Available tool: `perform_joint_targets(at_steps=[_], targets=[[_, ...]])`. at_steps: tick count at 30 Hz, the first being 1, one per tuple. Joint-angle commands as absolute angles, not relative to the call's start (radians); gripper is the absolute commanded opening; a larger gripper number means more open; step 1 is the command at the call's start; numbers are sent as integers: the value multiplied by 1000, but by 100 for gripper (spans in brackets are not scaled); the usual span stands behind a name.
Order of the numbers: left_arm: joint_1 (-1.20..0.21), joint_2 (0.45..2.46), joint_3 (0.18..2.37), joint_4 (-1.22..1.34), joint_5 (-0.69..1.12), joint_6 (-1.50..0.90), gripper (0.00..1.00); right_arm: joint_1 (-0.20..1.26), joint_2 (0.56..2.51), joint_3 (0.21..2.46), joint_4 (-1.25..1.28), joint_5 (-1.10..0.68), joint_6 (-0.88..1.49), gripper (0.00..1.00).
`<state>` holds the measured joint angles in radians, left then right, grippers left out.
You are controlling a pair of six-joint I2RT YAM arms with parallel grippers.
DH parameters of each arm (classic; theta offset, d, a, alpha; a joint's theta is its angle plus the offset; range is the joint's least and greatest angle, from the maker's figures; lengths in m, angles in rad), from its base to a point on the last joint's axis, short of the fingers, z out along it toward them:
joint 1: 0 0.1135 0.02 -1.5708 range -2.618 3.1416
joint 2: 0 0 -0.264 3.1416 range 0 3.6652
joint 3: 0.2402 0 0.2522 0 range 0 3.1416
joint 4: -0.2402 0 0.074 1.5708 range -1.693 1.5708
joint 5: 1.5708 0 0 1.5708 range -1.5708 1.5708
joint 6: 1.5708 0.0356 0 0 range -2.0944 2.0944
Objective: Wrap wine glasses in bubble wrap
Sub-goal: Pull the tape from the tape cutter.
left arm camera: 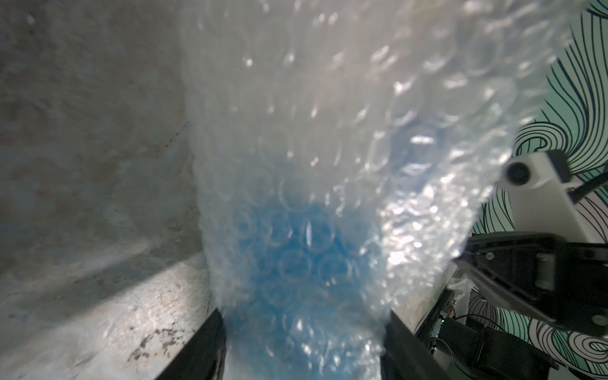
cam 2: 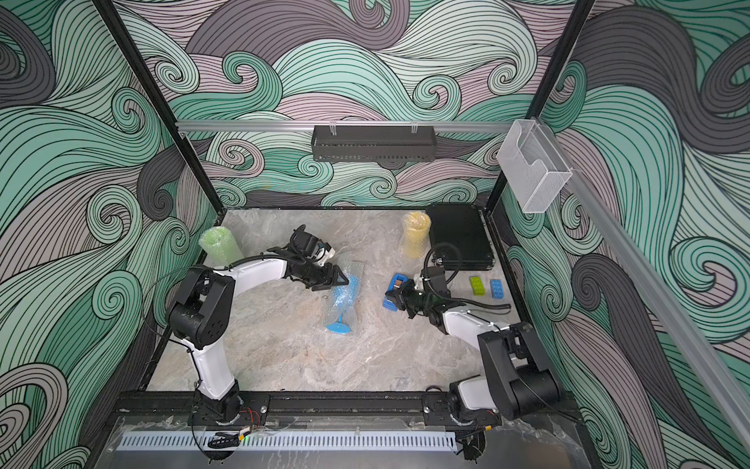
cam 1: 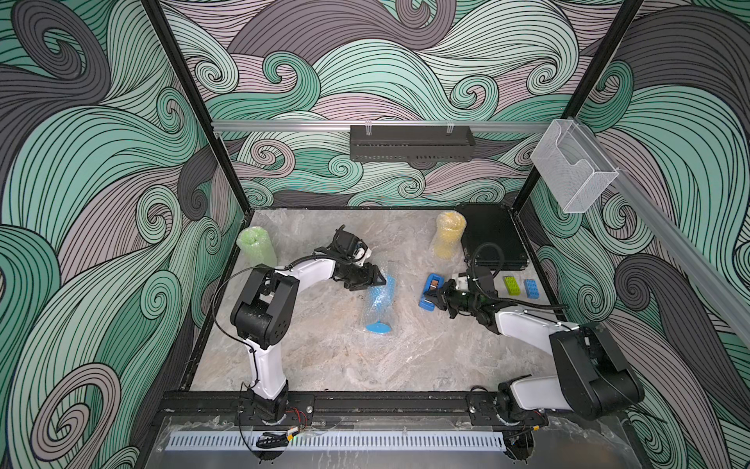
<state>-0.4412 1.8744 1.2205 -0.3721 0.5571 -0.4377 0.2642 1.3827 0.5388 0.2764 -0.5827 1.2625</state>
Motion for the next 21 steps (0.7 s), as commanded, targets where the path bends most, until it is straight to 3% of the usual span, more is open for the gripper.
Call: perform_joint_targets(at_steps=[1,21], targets=[[-461,1906,1210,-449,516,-428,66,239,1387,589,211,-600,1216,0],[-467,1896,1204,-450,517,-430,66,195,1398,734,132,-622,1204,0]])
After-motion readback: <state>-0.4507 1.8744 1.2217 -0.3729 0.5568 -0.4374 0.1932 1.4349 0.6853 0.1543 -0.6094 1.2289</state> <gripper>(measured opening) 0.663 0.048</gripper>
